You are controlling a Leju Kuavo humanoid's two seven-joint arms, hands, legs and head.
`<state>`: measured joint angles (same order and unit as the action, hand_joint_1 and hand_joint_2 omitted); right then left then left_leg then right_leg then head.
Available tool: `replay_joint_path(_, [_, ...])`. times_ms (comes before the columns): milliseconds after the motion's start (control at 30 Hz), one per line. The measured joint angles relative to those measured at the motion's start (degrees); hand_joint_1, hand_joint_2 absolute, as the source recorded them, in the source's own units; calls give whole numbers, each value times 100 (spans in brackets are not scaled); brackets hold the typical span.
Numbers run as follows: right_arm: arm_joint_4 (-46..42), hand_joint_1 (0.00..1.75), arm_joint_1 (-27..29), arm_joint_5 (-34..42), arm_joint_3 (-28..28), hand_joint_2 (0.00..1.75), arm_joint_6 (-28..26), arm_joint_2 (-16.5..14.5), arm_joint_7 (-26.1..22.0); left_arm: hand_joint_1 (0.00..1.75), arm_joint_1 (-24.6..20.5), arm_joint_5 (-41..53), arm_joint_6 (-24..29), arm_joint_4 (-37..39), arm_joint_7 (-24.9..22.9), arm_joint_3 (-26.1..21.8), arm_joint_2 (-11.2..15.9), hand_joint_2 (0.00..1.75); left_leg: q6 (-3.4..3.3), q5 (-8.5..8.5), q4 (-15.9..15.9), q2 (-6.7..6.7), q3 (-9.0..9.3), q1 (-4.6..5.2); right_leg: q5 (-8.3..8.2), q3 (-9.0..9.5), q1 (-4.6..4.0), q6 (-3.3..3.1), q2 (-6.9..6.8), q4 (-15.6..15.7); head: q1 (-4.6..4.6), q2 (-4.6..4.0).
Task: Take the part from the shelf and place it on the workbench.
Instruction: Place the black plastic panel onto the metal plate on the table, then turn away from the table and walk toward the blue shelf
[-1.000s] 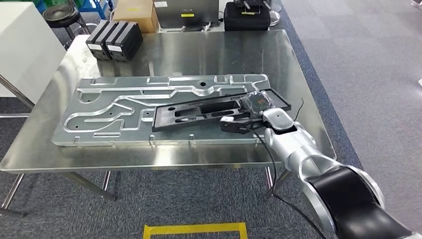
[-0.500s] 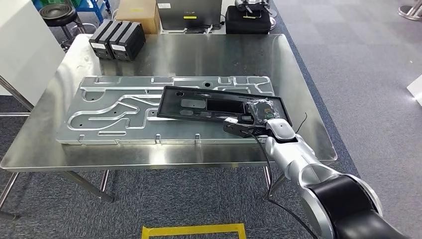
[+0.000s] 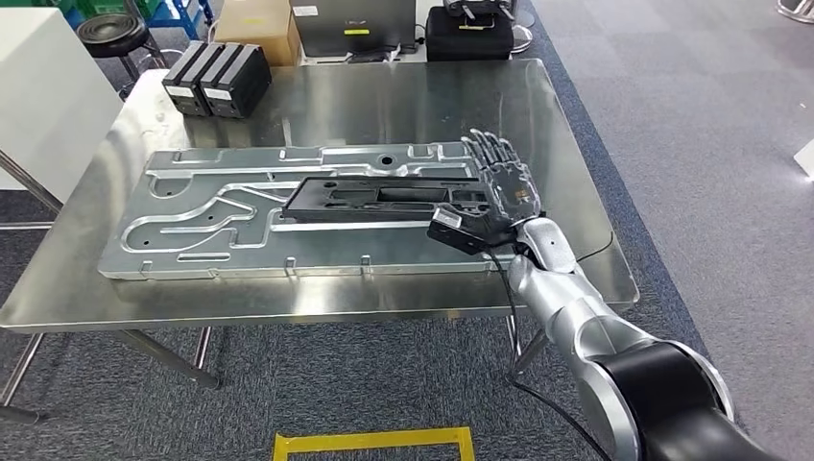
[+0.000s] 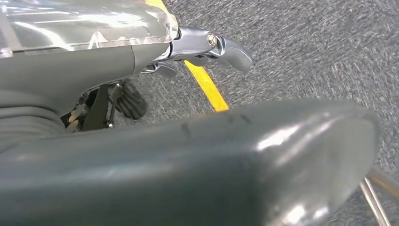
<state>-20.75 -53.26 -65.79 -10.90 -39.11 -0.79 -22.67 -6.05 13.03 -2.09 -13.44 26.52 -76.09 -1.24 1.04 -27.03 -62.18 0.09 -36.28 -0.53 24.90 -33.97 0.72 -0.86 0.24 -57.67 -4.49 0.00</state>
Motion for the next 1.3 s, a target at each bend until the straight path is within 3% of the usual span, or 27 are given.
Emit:
replay_joint_path(67, [-373,0,98,229,175,0,-61,-67,-400,0,-15,0,-9,0,-7,1,1,0,23,-374,-742,0,-316,-10,-5,-5,-12,-23,-3,1,0,0])
replay_joint_path(133, [-833,0,259,516,338,0,-76,-99,-721,0,-21,0,-19,1,-7,1,0,0,30,-503,-1229,1,-527,-12,-3,-4,-24,-27,-12,-2,1,0])
replay_joint_path(167, [-1057,0,339,665,384,0,-76,-99,-803,0,-20,0,-21,2,-5,1,-1,0,25,-407,-1162,1,-489,-12,-2,-4,-28,-26,-15,-7,1,0])
replay_joint_path(200, [-1272,0,411,804,408,0,-76,-93,-845,0,-19,0,-24,3,-2,0,-2,0,15,-230,-880,2,-346,-13,1,-2,-30,-21,-15,-14,1,0])
replay_joint_path(233, [-1484,0,472,927,418,0,-76,-79,-865,0,-19,0,-25,4,4,-1,-2,0,-1,-40,-470,3,-144,-13,8,-4,-31,-11,-14,-26,1,0])
replay_joint_path(300, [-1851,0,568,1095,435,0,-78,-27,-904,0,-23,1,-28,5,17,-1,1,0,-46,158,182,1,190,2,20,-27,-52,35,-5,-61,0,0])
replay_joint_path(400, [-2511,0,854,1440,553,0,-83,57,-1208,0,-16,2,-27,11,26,-1,-2,0,-130,165,354,-9,264,17,12,-43,-66,129,1,-66,1,0])
replay_joint_path(467, [-3198,0,1191,1922,732,0,-88,85,-1512,0,-4,1,-14,17,18,-2,-15,0,-194,191,388,-14,271,2,113,-78,-54,195,-4,-173,1,0])
replay_joint_path(533, [-3972,0,1565,2573,919,0,-91,131,-1650,0,3,0,11,19,12,-3,-31,0,-252,207,407,-17,273,-8,429,-295,-38,248,-6,-678,1,0])
replay_joint_path(600, [-4769,0,2006,3274,1070,0,-93,222,-1665,0,27,0,31,20,22,-10,-39,0,-285,205,405,-34,268,-2,761,-644,-37,275,-6,-1427,1,0])
replay_joint_path(633, [-5201,0,2247,3602,1150,0,-94,276,-1666,0,47,0,36,20,37,-20,-46,0,-290,202,403,-43,268,4,810,-755,-38,277,-6,-1648,1,0])
replay_joint_path(667, [-5637,0,2482,3892,1239,0,-96,330,-1667,0,68,0,35,21,59,-32,-55,0,-293,199,401,-49,269,11,748,-766,-40,267,-7,-1655,1,0])
replay_joint_path(700, [-6033,0,2702,4128,1336,0,-97,382,-1667,0,83,0,25,22,82,-45,-67,0,-295,195,399,-51,272,23,591,-664,-45,244,-7,-1431,1,0])
replay_joint_path(800, [-7094,0,3309,4643,1765,0,-98,594,-1668,0,95,0,-32,25,144,-103,-131,0,-282,183,390,-59,282,59,114,-99,-101,120,-24,-292,1,0])
replay_joint_path(833, [-7368,0,3502,4768,1946,0,-89,665,-1669,0,101,0,-48,26,163,-122,-148,0,-265,179,387,-60,283,63,61,-4,-123,92,-30,-95,1,0])
replay_joint_path(933, [-7882,0,4196,5051,2509,0,-4,794,-1670,0,121,1,-83,26,215,-164,-169,0,-189,159,381,-58,294,59,10,40,-121,53,-48,14,1,0])
replay_joint_path(1000, [-8109,0,4711,5263,2926,0,73,819,-1670,0,135,4,-113,26,233,-186,-182,0,-141,-85,159,-52,236,65,-36,49,-75,12,-80,72,1,0])
replay_joint_path(1100, [-8279,0,5386,5570,3521,0,144,822,-1670,0,157,5,-139,26,260,-214,-195,0,-66,-776,-843,-42,-63,30,-88,-23,-54,-16,-108,75,1,0])
replay_joint_path(1133, [-8291,0,5593,5672,3700,0,140,822,-1670,0,166,5,-142,26,272,-223,-195,0,-49,-897,-1091,-41,-106,18,-108,-61,-51,-11,-111,63,1,0])
replay_joint_path(1167, [-8291,0,5781,5760,3865,0,135,822,-1670,0,172,4,-143,26,282,-228,-195,0,-38,-907,-1131,-41,-51,10,-128,-103,-47,-1,-111,45,1,0])
replay_joint_path(1200, [-8281,0,5941,5811,4026,0,161,822,-1670,0,176,3,-145,26,287,-229,-193,0,-33,-811,-927,-41,122,2,-149,-146,-41,11,-108,24,1,0])
replay_joint_path(1300, [-8182,0,6213,5726,4499,0,426,800,-1670,0,154,0,-173,26,284,-229,-187,0,-69,-448,236,-46,840,5,-220,-254,-32,83,-78,-52,1,0])
